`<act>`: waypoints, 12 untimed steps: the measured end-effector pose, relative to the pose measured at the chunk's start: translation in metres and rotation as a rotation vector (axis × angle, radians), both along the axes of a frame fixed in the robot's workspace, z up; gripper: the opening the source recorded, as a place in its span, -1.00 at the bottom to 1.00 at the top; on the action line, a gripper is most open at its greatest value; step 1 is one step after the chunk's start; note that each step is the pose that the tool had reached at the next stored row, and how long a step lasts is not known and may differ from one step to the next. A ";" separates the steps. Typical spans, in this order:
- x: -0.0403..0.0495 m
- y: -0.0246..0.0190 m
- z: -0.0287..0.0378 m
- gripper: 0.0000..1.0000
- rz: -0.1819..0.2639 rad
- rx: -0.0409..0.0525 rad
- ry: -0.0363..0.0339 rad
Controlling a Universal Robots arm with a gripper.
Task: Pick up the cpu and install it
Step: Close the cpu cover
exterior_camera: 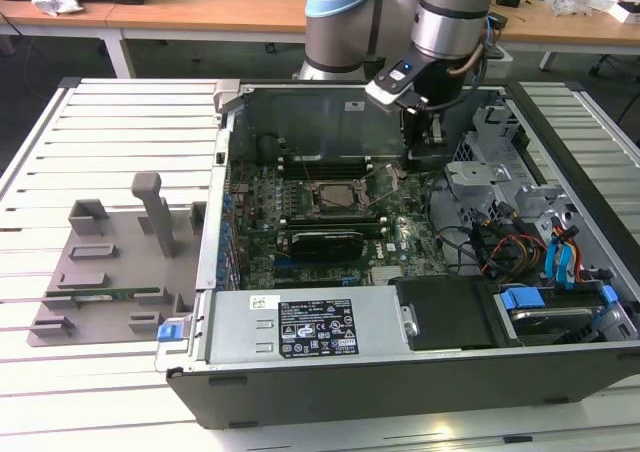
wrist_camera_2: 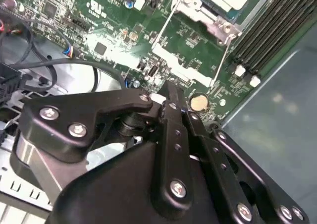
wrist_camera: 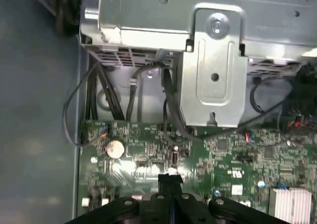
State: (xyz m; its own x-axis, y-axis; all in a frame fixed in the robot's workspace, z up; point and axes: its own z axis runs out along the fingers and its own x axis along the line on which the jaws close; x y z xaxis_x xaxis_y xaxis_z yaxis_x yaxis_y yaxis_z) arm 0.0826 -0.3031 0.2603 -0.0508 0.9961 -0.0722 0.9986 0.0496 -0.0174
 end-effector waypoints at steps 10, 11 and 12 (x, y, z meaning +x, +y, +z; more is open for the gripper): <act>-0.0167 0.0030 -0.0160 -0.79 0.001 0.0000 -0.0045; -0.0193 0.0030 -0.0160 -0.79 0.001 0.0000 -0.0055; -0.0244 0.0030 -0.0160 -0.79 0.001 0.0000 -0.0072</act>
State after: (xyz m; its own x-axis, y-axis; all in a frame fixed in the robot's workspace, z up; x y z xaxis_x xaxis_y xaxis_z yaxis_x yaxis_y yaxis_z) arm 0.0582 -0.3001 0.2443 -0.0510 0.9961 -0.0726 0.9987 0.0504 -0.0101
